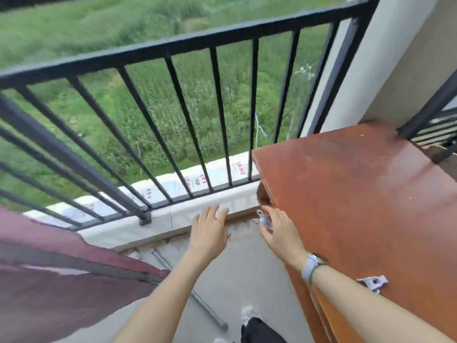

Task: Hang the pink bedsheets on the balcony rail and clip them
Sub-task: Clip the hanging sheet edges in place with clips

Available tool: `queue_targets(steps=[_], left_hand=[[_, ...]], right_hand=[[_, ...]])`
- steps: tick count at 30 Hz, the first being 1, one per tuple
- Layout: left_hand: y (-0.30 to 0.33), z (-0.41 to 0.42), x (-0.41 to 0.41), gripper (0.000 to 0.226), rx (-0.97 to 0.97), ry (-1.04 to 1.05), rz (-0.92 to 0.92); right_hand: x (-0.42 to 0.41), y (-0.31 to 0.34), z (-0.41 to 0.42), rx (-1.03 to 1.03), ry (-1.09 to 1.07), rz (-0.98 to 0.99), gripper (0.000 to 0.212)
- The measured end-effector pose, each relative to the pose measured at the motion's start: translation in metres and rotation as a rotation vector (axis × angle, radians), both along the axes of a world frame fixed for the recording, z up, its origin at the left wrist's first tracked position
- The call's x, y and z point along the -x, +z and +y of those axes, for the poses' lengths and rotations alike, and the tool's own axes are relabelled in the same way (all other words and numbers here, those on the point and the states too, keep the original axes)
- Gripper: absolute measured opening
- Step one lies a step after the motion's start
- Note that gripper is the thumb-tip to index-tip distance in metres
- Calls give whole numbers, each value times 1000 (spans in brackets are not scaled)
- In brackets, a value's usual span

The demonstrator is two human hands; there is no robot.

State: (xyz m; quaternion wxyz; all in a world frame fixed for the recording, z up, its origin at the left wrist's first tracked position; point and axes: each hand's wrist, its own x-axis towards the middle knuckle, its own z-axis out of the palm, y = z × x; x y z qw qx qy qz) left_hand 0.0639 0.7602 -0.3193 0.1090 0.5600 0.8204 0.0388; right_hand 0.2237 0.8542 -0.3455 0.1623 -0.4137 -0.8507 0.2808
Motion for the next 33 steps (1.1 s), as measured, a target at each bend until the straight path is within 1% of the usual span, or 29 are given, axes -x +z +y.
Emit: queue_targets(steps=[5, 8, 11, 13, 14, 16, 18, 20, 22, 24, 26, 27, 28, 30, 33], left_hand=[[72, -93, 80, 44, -324, 295, 132], [123, -154, 101, 43, -621, 464, 238], [166, -202, 106, 26, -856, 546, 336], [184, -220, 111, 15, -978, 618, 377], [192, -225, 115, 16, -1025, 665, 387], [201, -227, 121, 24, -1086, 779, 386], [209, -221, 124, 33, -1133, 844, 341], [215, -212, 124, 38, -1157, 854, 281], [217, -200, 125, 33, -1165, 853, 261], [217, -189, 126, 27, -1194, 868, 239], [216, -180, 127, 28, -1204, 914, 254], [217, -177, 128, 27, -1207, 944, 277], [219, -175, 129, 24, -1214, 979, 302], [222, -171, 130, 17, -1244, 1037, 348], [223, -170, 133, 9, -1269, 1054, 286]], right_hand=[[124, 62, -47, 39, 265, 252, 31], [182, 97, -91, 121, 428, 391, 30], [227, 137, -135, 286, 523, 541, 27], [252, 167, -157, 348, 578, 626, 32], [263, 181, -163, 364, 608, 654, 36], [280, 207, -171, 364, 662, 704, 42], [292, 227, -173, 338, 733, 738, 47], [303, 238, -170, 322, 804, 721, 39], [312, 242, -166, 322, 840, 706, 23], [318, 244, -163, 302, 860, 675, 13], [322, 245, -161, 269, 883, 643, 5], [323, 246, -160, 268, 891, 642, 8], [323, 246, -160, 289, 900, 649, 13], [319, 243, -157, 404, 918, 682, 18], [309, 238, -158, 609, 928, 715, 19]])
